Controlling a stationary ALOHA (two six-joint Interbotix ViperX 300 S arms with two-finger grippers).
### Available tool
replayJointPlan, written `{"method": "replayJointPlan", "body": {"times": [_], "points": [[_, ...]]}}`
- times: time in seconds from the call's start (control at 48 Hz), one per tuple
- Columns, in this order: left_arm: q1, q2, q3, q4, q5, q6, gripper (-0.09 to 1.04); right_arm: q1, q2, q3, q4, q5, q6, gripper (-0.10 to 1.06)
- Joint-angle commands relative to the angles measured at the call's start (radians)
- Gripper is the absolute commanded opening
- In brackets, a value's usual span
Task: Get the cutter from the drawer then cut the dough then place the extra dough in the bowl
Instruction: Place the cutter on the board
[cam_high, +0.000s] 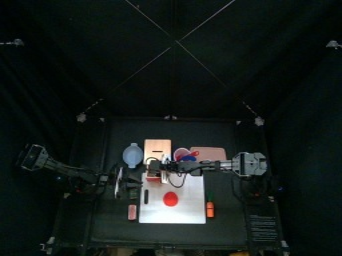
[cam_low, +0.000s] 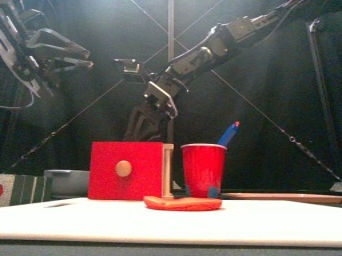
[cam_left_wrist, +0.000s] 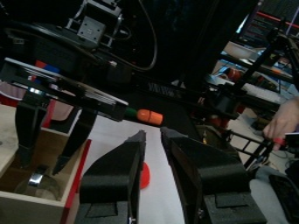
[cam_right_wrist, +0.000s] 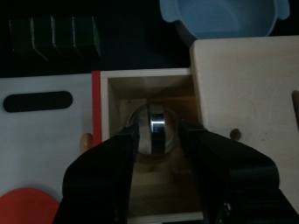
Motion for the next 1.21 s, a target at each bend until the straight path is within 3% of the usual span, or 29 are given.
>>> {"method": "replayJointPlan", "body": {"times": [0.021, 0.229, 0.521, 0.875, 1.208], "points": [[0.003, 0.0, -0.009, -0.014, -0.011, 0.002, 0.66, -0.003, -0.008, -0.032, -0.003, 0.008, 0.005, 0.79], [0.003, 0.0, -0.008, -0.025, -0.011, 0.002, 0.66, 0.002, 0.005, -0.046, -0.002, 0.032, -0.011, 0.75], [0.005, -0.002, -0.005, -0.026, -0.011, 0.002, 0.66, 0.017, -0.014, -0.055, -0.008, 0.034, -0.015, 0.53], [0.025, 0.0, -0.002, -0.048, -0.011, 0.005, 0.66, 0.06, -0.124, -0.066, -0.123, 0.064, 0.002, 0.52], [0.043, 0.0, 0.0, -0.049, -0.006, 0.003, 0.66, 0.071, -0.301, 0.02, -0.149, 0.123, 0.005, 0.52]]}}
